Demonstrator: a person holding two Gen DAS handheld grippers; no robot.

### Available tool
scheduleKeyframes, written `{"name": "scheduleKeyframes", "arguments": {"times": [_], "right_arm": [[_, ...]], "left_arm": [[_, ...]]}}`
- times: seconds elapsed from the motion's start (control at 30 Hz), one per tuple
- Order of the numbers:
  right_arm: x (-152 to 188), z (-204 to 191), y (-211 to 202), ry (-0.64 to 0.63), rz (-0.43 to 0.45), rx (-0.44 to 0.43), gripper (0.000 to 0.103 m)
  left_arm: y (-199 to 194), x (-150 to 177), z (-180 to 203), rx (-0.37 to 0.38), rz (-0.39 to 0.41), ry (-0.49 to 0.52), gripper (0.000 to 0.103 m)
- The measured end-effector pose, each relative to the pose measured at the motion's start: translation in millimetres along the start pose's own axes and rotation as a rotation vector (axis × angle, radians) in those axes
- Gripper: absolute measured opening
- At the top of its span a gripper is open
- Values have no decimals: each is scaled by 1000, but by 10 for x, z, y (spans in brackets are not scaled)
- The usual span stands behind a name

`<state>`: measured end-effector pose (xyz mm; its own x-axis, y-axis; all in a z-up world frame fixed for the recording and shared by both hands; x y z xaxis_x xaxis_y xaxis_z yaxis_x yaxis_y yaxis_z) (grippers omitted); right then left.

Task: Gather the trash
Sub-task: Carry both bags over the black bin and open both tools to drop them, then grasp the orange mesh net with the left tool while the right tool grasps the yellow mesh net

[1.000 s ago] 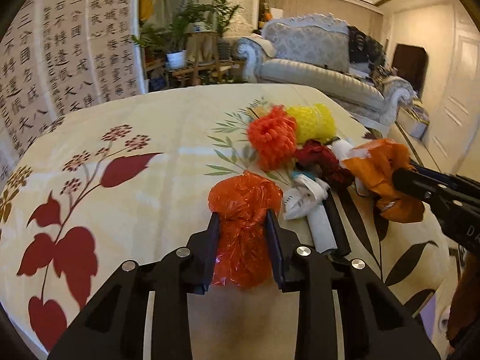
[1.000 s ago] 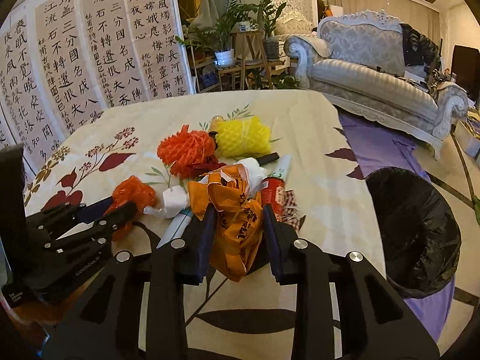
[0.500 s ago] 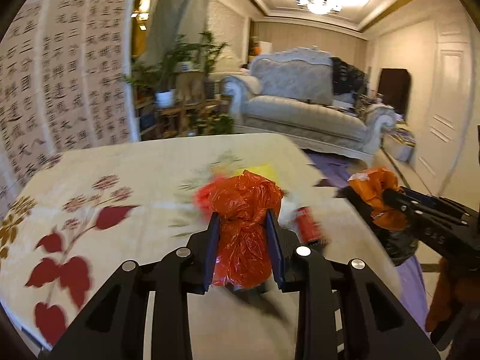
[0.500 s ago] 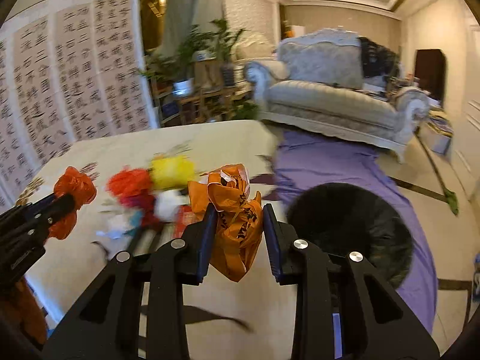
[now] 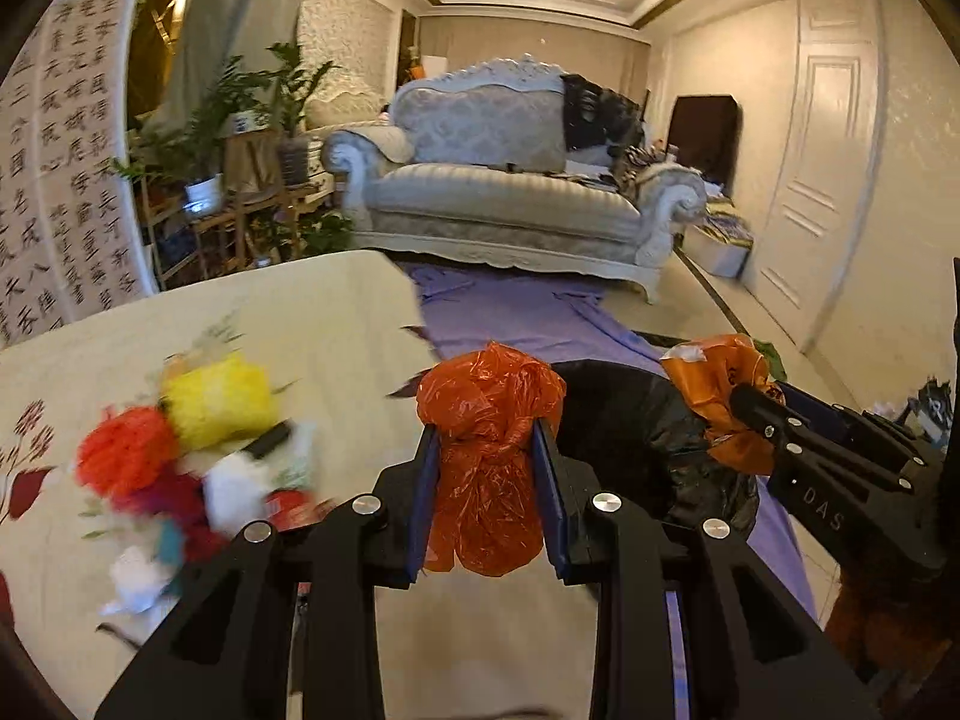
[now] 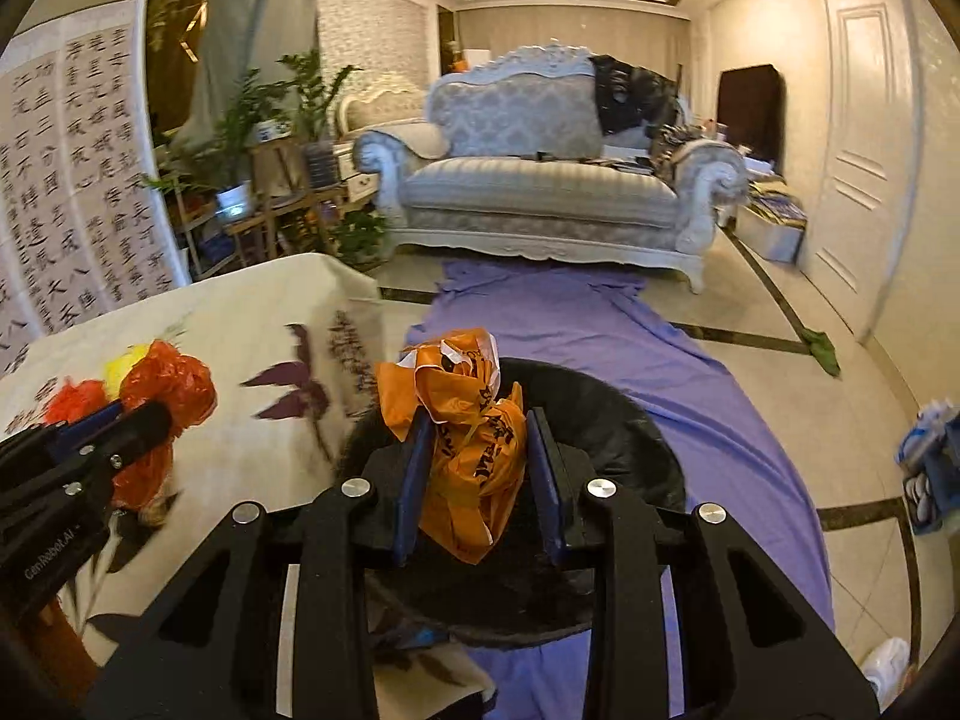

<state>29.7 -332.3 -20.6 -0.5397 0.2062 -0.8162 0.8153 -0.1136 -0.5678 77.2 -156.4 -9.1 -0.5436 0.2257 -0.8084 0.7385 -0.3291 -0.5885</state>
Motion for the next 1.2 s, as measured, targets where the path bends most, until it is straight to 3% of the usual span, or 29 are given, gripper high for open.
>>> {"name": "scheduleKeyframes", "arguments": {"times": [0.33,0.43,0.47,0.5,0.6,0.73,0.97,1.2], "right_arm": [[10,345,462,42,-46,28,33],[30,395,491,59,-47,34,44],[40,430,496,65,-45,38,48],[42,447,499,70,-43,42,49],[50,484,475,76,-38,53,50],[51,496,428,84,-36,62,50],[27,362,232,84,-19,39,54],[49,-30,107,53,-23,-34,57]], "left_arm": [[471,-94,444,0,-60,70,31],[541,-93,478,-10,-67,72,41],[558,-93,475,-13,-67,68,49],[574,-93,466,-15,-67,67,56],[602,-94,486,-22,-62,71,61],[580,-87,434,-30,-61,68,71],[307,-70,208,-92,-18,65,74],[51,24,-243,-140,-42,0,74]]}}
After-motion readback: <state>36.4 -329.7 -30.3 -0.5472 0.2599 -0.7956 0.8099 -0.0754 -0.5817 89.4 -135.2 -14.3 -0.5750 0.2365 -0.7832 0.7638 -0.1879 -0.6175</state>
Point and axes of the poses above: each gripper's, at about its wrist camera, not at the fingertips, and y roughly the way its jaws point, z to its right, x to its underside, the point moved 3 cm from there along y, roughly the way its jaws point, and after that the axes turned 6 degrees about -x, right-handed, at the moved point
